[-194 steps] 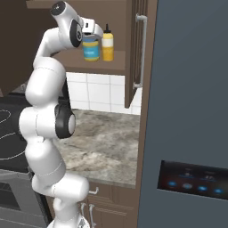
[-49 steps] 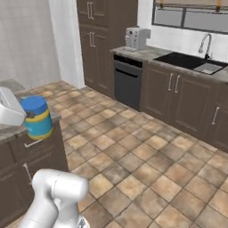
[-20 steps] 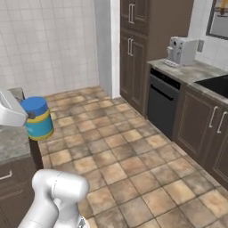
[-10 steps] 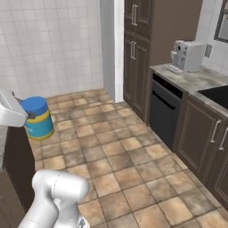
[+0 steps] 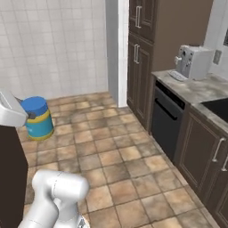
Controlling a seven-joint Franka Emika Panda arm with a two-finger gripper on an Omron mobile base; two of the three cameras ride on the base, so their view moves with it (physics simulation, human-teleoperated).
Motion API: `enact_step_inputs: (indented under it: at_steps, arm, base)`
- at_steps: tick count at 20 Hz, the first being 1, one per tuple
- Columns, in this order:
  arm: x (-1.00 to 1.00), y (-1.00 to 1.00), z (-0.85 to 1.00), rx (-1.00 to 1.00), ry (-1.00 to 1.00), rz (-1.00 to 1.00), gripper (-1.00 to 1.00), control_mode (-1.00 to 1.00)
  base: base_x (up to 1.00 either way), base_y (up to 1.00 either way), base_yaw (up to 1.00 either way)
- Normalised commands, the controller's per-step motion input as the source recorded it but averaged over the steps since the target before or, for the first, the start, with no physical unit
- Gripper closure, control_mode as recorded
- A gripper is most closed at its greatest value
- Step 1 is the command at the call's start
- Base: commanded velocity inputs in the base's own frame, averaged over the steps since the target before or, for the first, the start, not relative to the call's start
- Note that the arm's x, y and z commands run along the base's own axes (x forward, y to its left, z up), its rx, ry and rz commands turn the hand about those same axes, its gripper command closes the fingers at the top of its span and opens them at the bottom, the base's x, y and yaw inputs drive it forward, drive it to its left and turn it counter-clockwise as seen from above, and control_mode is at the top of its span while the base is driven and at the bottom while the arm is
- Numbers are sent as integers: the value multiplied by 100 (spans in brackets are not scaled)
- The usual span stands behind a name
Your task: Move the mustard and mayonnaise from the cabinet to the dining counter.
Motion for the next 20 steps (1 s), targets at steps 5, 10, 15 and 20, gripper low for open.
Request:
enact_step_inputs:
  at_steps: [5,10,15,20]
  arm:
    - [0,0,0,0,0,0,100,100]
    - [0,0,0,0,0,0,100,100]
    - [0,0,0,0,0,0,100,100]
    - [0,0,0,0,0,0,100,100]
  base:
    - [79,-17,27]
    - [79,-8,34]
    - [82,-4,35]
    - [83,-6,32]
